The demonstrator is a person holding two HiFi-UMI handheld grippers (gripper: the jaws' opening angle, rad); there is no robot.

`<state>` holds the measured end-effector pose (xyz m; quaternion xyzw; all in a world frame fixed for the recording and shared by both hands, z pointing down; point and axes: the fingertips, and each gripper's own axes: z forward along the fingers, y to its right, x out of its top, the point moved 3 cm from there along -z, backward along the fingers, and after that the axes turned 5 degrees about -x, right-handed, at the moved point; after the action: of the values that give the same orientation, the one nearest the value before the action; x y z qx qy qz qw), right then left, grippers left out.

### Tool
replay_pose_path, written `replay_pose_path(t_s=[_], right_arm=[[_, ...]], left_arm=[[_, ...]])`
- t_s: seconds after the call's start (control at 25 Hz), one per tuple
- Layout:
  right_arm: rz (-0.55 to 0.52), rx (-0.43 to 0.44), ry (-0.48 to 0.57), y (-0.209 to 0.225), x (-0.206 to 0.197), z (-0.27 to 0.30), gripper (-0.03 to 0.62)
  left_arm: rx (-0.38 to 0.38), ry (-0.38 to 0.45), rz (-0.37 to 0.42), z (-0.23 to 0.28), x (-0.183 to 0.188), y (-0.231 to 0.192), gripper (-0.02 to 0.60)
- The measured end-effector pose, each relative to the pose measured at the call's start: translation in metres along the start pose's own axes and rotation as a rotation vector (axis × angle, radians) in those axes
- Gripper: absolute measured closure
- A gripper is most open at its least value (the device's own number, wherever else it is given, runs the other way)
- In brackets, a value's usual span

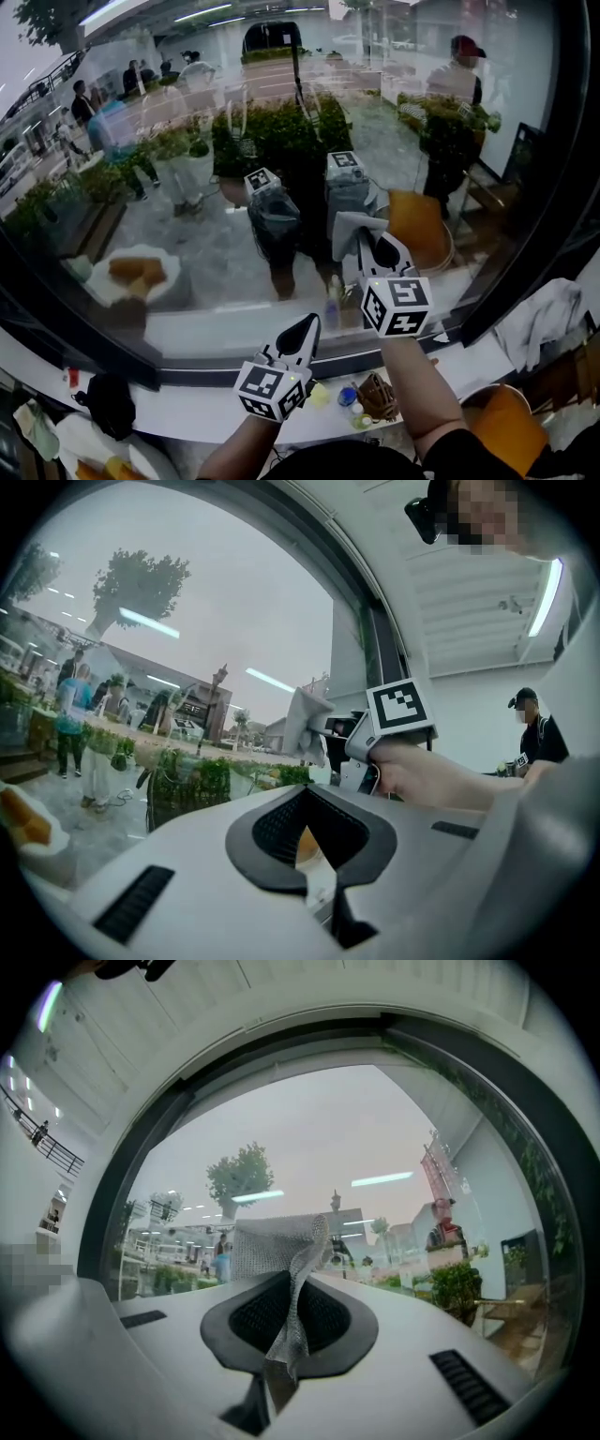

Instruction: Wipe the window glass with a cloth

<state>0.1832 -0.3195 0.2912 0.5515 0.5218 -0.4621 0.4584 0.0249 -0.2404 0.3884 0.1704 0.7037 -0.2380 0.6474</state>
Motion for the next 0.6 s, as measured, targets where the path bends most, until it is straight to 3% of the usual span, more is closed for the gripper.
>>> replay_pose_path(t_s=[0.6], right_arm=[[-0.001, -0.136, 0.006, 0.065, 0.009, -0.015, 0.553]], left_arm=[[-0.116, -0.056, -0.006, 0.037, 0.001, 0.022, 0.574]])
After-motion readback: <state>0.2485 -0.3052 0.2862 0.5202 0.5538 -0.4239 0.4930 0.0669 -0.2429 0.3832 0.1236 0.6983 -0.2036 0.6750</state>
